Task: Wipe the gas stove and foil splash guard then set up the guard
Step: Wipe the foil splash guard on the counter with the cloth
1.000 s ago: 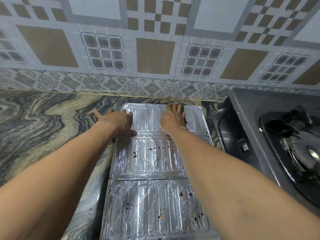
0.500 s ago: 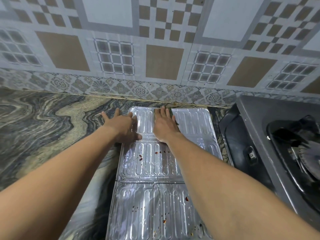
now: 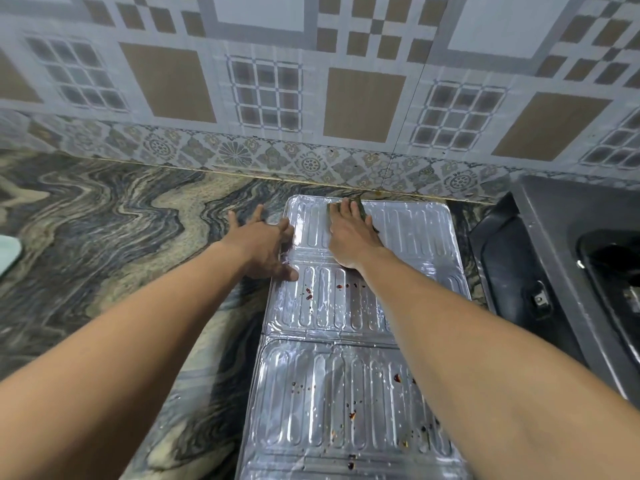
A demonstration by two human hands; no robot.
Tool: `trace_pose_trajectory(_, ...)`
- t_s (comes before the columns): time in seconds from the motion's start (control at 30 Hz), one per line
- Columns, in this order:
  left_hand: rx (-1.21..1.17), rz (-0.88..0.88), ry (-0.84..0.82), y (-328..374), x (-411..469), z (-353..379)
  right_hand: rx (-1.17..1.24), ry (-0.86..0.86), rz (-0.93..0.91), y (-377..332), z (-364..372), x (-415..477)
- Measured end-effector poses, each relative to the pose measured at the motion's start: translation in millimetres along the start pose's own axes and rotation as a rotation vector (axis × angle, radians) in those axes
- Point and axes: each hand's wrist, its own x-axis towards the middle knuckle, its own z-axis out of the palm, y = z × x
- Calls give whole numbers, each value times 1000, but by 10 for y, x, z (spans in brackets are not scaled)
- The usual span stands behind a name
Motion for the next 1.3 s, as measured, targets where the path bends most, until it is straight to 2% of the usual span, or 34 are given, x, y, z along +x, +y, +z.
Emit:
trace_pose_trajectory(0.2,-24,-25,-14,14,-10,10,132,40,-159,-214,114,-239)
trace_pose_trajectory(0.47,1,-55,-44,56,-24,-42,68,11,-211,-273,269,-581)
trace_pose_trajectory(0.9,65,-77,-78,133,-44,-63,-17,19,-79,105,219,-775)
trace_pose_trajectory(1.3,22,-87,-47,245,-116,-88,34,36,133,510,120,-882)
